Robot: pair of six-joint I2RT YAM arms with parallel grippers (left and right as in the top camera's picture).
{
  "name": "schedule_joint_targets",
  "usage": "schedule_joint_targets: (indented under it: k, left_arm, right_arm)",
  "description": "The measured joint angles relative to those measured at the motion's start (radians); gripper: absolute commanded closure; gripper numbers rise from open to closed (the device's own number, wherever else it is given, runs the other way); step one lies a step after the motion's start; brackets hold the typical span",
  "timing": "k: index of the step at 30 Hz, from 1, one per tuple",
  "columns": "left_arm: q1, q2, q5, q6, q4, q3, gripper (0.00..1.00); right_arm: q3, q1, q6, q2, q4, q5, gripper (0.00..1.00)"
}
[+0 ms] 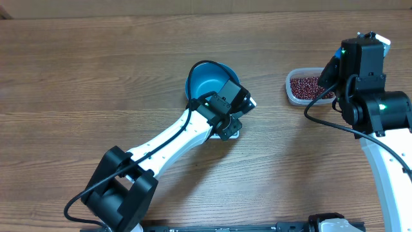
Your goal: Scoop item into bowl and weigh 150g on scale
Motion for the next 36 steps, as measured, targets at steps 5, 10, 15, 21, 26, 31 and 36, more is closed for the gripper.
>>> schedule_joint_targets:
  k: [5, 10, 15, 21, 26, 31, 36]
  left_arm:
    - [-0.002, 0.034, -0.036, -0.002, 0.024, -0.002, 0.96]
    - [-0.010, 0.042, -0.087, -0.006, 0.066, -0.039, 0.96]
    - [-0.031, 0.043, -0.124, -0.013, 0.101, -0.085, 0.96]
    - [-0.046, 0.045, -0.172, -0.039, 0.128, -0.100, 0.96]
    - [-0.047, 0.045, -0.199, -0.055, 0.150, -0.103, 0.96]
    - [-0.047, 0.045, -0.210, -0.061, 0.190, -0.137, 0.96]
    - [-0.047, 0.045, -0.213, -0.062, 0.201, -0.168, 0.96]
  right_arm:
    - [0.000, 0.000, 0.000, 0.000, 0.000, 0.000, 0.96]
    - [0.000, 0.000, 0.000, 0.000, 0.000, 0.000, 0.96]
    - [0.000, 0.000, 0.000, 0.000, 0.000, 0.000, 0.96]
    - [0.000, 0.000, 0.000, 0.000, -0.003, 0.000, 0.96]
    - [0.000, 0.000, 0.000, 0.000, -0.008, 0.000, 0.96]
    - [0.000, 0.000, 0.000, 0.000, -0.008, 0.000, 0.96]
    - [0.000, 0.000, 0.000, 0.000, -0.011, 0.000, 0.96]
